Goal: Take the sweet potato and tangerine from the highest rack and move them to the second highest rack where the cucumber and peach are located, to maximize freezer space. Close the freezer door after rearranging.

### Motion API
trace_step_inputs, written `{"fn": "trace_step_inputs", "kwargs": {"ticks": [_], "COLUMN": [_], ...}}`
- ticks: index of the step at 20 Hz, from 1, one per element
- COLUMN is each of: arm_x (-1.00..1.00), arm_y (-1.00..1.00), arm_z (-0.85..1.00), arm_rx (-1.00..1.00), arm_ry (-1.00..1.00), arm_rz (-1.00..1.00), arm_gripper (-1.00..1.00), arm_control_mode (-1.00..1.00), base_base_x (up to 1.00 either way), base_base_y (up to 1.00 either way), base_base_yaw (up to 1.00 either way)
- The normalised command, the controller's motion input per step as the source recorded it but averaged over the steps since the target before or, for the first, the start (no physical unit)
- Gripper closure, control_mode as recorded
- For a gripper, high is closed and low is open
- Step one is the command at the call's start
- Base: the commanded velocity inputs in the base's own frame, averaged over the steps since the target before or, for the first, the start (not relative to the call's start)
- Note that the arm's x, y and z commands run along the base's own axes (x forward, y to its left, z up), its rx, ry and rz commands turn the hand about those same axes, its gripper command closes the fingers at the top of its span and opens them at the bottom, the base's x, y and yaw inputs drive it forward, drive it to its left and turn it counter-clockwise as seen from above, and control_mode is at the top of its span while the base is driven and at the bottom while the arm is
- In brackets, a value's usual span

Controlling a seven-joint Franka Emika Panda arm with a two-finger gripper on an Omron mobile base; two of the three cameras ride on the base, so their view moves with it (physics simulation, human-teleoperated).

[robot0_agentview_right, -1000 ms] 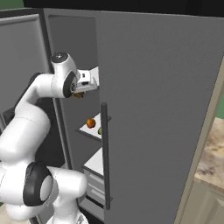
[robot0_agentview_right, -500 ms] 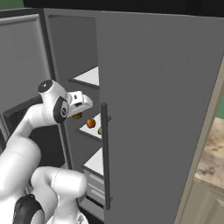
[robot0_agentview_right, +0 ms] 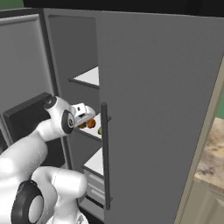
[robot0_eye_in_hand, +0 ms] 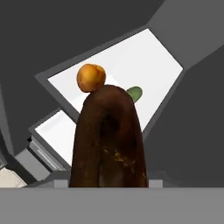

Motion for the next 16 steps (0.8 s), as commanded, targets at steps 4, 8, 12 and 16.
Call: {"fn": "trace_step_inputs", "kwargs": {"ticks": [4, 8, 12, 16], "arm_x": [0.68, 0.66, 0.61, 0.54], "arm_y": [-0.03, -0.06, -0.06, -0.03], "arm_z": [-0.16, -0.11, -0.07, -0.21], "arm_rx": [0.02, 0.05, 0.02, 0.00], "arm_ry": [0.00, 0.00, 0.00, 0.03], "arm_rz": [0.07, 0.13, 0.11, 0.10], "arm_gripper": [1.00, 1.00, 1.00, 1.00], "arm_control_mode": [-1.00, -1.00, -1.00, -1.00], "base_base_x": [0.00, 0.00, 0.00, 0.00], "base_base_y": [0.00, 0.00, 0.00, 0.00], "base_base_yaw": [0.00, 0.00, 0.00, 0.00]}}
